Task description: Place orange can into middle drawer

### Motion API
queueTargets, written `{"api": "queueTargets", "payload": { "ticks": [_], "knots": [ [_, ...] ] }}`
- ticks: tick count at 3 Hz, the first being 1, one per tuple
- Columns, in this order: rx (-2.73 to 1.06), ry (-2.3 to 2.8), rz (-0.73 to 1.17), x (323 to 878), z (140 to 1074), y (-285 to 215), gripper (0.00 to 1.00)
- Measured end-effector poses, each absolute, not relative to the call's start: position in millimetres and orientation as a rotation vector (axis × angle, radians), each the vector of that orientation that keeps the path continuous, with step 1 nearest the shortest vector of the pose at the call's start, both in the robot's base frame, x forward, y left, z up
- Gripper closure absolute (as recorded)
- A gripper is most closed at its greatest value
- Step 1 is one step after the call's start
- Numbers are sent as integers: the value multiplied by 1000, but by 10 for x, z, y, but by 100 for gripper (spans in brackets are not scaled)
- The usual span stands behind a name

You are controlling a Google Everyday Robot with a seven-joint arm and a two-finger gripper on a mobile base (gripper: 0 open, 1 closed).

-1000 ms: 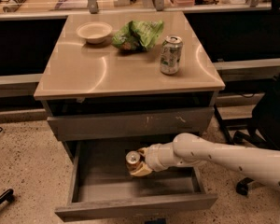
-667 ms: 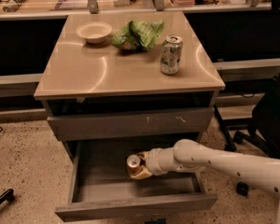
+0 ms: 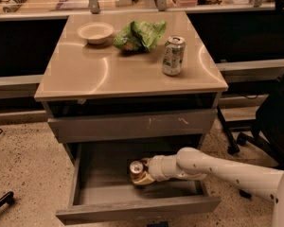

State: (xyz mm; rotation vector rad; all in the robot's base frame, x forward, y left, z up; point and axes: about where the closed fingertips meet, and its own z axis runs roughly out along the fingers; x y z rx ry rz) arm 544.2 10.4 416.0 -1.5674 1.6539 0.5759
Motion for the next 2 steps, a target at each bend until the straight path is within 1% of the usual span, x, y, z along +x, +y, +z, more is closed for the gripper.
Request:
{"api": "queueTargets", "payload": {
  "ticks": [1,2],
  "knots": [
    [-1566,1680,603,5455,3925,71,100],
    [-1565,1681,603,5455,3918,70,81]
  ]
}}
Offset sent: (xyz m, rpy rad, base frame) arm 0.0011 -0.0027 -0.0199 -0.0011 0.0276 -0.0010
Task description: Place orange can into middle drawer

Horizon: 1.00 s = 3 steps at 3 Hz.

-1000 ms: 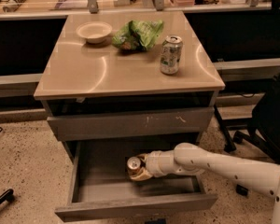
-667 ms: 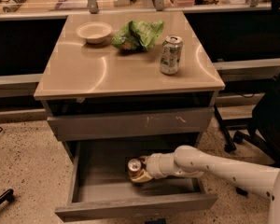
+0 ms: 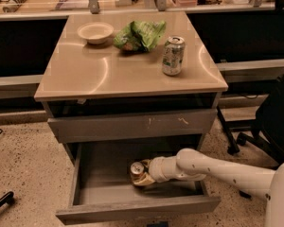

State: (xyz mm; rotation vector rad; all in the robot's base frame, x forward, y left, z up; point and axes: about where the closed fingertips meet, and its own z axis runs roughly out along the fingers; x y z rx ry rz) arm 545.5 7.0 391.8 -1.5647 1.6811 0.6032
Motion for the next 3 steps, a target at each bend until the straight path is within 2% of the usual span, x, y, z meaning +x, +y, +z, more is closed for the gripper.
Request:
{"api": "queueTargets", "payload": {
  "ticks": [3],
  "knots": [
    [-1565,1681,603,5455,3918,71,11]
  ]
}}
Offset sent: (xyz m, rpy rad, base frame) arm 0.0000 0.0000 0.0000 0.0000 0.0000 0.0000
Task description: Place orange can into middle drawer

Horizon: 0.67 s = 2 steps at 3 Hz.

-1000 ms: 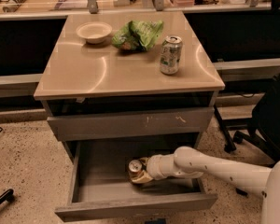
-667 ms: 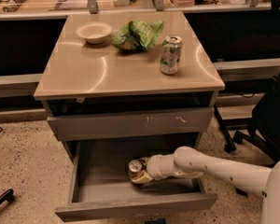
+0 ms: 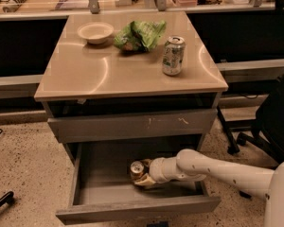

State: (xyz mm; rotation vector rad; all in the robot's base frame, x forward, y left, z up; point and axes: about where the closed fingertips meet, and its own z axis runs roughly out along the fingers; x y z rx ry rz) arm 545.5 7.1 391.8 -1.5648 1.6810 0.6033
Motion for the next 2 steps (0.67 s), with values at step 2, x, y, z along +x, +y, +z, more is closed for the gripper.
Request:
{"api": "queueTargets", "payload": {
  "ticks": [2],
  "knots": [
    [-1565,1681,603,5455,3918,71,0]
  ]
}}
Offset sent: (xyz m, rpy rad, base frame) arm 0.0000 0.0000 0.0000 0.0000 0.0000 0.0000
